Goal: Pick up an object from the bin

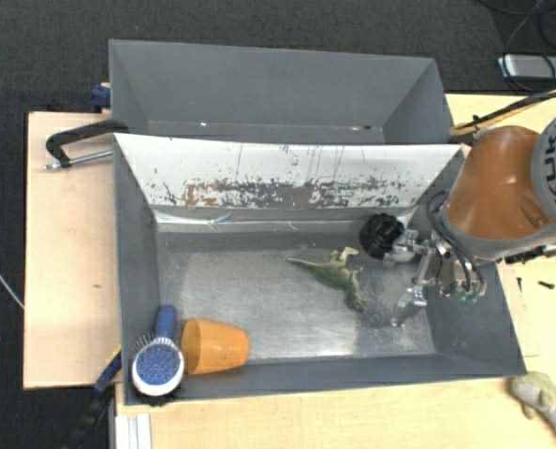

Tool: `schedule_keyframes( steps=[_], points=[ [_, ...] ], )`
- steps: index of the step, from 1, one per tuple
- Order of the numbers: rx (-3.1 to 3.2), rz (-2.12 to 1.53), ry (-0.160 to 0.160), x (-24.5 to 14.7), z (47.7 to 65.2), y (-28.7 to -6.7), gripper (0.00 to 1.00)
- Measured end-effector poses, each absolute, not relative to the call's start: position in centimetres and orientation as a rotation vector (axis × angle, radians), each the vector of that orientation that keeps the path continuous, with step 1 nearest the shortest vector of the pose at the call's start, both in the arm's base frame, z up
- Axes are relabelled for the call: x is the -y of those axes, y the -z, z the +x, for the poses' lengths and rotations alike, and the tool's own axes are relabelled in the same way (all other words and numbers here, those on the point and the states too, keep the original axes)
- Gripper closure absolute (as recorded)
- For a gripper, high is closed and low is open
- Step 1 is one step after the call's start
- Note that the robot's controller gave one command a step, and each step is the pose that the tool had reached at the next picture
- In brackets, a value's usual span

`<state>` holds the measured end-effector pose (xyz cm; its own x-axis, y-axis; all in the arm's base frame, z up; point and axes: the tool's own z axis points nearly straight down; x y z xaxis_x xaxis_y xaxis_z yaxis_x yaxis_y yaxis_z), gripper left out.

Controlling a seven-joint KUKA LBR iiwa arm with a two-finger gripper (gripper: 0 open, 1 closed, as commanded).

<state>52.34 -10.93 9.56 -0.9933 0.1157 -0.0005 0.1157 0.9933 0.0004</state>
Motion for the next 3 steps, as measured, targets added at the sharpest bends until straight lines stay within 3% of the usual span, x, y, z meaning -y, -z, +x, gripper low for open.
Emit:
schedule_keyframes(
  steps=[1, 2, 3],
  points=[
    [-3.134, -0.006, -0.003, 4.5, 56.2, -7.8, 0.00],
    [-3.139, 0.002, -0.001, 4.8, 56.1, -7.9, 1.00],
    [-3.127, 0.135, -0.002, 3.5, 55.3, -20.1, 1.00]
  ],
)
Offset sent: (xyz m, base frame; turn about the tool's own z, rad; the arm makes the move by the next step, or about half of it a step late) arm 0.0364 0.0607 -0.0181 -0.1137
